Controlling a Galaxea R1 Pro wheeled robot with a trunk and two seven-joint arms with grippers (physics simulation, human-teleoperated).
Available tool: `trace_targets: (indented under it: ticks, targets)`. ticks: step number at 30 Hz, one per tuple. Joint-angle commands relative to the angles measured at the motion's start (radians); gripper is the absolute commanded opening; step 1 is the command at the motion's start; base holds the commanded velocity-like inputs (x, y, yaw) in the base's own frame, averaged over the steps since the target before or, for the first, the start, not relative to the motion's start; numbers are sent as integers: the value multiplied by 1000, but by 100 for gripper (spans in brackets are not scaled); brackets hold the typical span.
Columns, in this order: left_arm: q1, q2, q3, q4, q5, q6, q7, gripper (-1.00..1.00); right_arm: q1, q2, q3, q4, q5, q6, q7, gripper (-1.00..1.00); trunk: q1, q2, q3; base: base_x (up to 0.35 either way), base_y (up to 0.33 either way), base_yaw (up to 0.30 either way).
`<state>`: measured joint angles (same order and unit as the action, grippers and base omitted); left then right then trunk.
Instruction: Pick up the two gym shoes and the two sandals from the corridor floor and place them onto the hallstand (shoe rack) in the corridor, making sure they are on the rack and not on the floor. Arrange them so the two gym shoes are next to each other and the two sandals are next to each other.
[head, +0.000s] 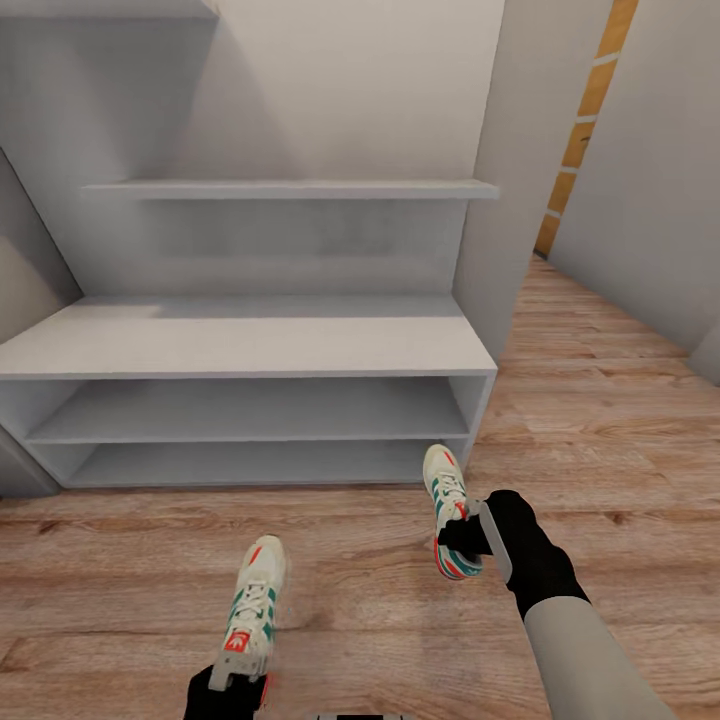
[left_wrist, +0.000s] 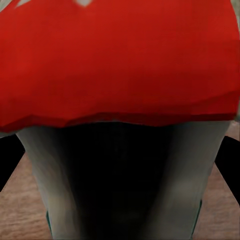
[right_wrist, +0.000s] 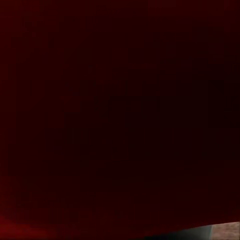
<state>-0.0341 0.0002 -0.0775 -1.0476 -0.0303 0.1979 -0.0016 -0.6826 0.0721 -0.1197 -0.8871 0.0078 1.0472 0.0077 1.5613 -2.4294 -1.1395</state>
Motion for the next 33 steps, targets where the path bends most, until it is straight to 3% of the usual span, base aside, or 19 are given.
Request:
trace_targets:
  ticks: [1, 4, 8, 10, 15, 21, 33]
  targets:
    - [9, 0, 27, -1, 2, -27, -3, -100, 0, 0, 0, 0, 0, 0, 0, -100, 0, 0, 0, 0, 0, 0]
    - [30, 0, 68, -2, 1, -100, -6, -100, 0, 0, 0, 1, 0, 0, 0, -100, 0, 0, 0, 0, 0, 0]
    - [87, 0, 134, -18, 1, -285, -4, -100, 0, 1, 0, 2, 0, 0, 0, -100, 0, 0, 0, 0, 0, 0]
    - [97, 0, 169, -40, 1, -307, -4, -100, 0, 1, 0, 2, 0, 0, 1, -100, 0, 0, 0, 0, 0, 0]
    - [102, -1, 247, -65, 1, -320, -5, -100, 0, 1, 0, 3, 0, 0, 0, -100, 0, 0, 0, 0, 0, 0]
    - [104, -2, 296, -72, 1, -327, -6, -100, 0, 0, 0, 3, 0, 0, 0, -100, 0, 0, 0, 0, 0, 0]
    - [105, -2, 309, -74, 1, -330, -4, -100, 1, 1, 1, 2, 8, 0, 0, -100, 0, 0, 0, 59, 0, 0]
